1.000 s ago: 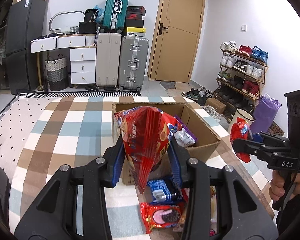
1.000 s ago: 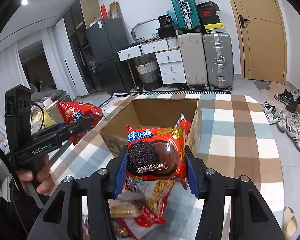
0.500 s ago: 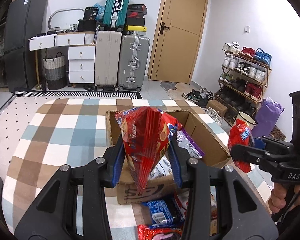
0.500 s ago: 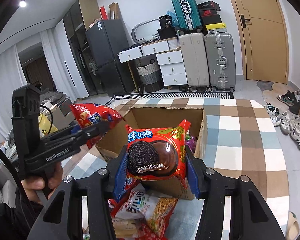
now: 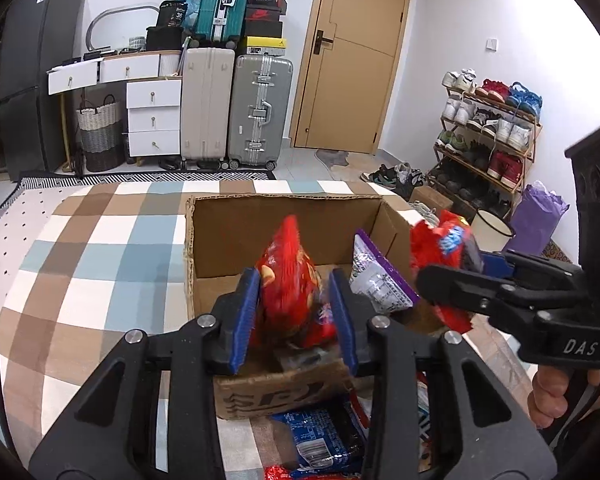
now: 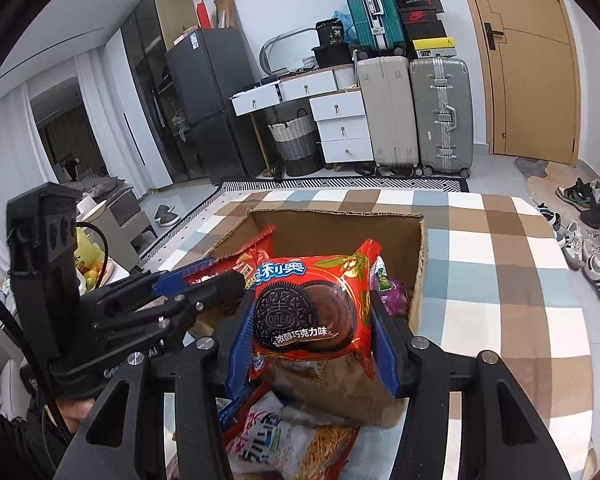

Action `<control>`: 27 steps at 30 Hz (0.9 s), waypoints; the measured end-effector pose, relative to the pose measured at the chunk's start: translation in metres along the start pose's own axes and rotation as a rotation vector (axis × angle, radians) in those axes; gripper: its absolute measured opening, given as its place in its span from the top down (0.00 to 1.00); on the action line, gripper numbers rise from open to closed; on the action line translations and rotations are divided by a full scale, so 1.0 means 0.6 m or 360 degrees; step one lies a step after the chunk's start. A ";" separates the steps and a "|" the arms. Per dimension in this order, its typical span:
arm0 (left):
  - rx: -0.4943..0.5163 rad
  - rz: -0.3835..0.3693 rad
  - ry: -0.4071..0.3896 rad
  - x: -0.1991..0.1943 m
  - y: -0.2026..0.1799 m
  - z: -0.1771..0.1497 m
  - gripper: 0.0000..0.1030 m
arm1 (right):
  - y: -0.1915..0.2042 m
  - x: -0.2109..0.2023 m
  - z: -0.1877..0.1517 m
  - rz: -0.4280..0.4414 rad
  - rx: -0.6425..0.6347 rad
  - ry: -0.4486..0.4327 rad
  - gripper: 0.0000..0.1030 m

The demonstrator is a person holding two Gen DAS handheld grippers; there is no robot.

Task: Organize snacks
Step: 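Open both tools to drop the snacks in the box and withdraw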

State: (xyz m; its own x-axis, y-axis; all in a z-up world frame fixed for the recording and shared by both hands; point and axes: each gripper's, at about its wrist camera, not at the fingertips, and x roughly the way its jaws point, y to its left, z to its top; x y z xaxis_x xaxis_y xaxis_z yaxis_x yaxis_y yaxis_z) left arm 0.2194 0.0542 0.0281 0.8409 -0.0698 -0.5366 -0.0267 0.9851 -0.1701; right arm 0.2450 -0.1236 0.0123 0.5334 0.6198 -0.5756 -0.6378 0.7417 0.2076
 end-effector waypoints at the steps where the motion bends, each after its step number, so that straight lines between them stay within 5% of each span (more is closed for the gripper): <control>1: 0.0000 -0.0006 0.0009 0.003 0.001 -0.001 0.68 | 0.000 0.005 0.001 -0.0007 -0.0005 0.0003 0.50; 9: -0.0028 0.0003 0.0034 0.013 0.017 -0.005 0.68 | -0.002 0.036 0.008 -0.0068 -0.0021 -0.0011 0.49; 13: -0.0031 0.0006 0.0035 0.015 0.020 -0.005 0.66 | -0.005 0.036 0.011 -0.0091 -0.0006 -0.0028 0.38; 15: -0.0024 0.0014 0.0057 0.018 0.021 -0.005 0.58 | -0.008 0.029 0.013 -0.0100 -0.0019 -0.0059 0.28; 17: -0.0019 0.0013 0.0046 0.013 0.021 -0.005 0.39 | -0.010 0.018 0.013 -0.0109 -0.0021 -0.0090 0.22; 25: -0.0026 0.0048 -0.0006 -0.038 0.018 -0.010 0.00 | -0.029 -0.029 -0.001 -0.0127 0.0055 -0.0104 0.00; 27: -0.0028 0.0066 -0.0035 -0.057 0.020 -0.018 0.01 | -0.029 -0.037 -0.009 -0.0148 0.0058 -0.0080 0.00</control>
State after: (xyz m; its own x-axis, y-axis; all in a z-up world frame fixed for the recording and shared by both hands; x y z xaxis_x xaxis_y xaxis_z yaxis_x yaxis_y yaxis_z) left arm 0.1846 0.0669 0.0357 0.8504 -0.0257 -0.5254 -0.0709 0.9841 -0.1629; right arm 0.2415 -0.1518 0.0173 0.6173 0.5591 -0.5535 -0.5641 0.8049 0.1839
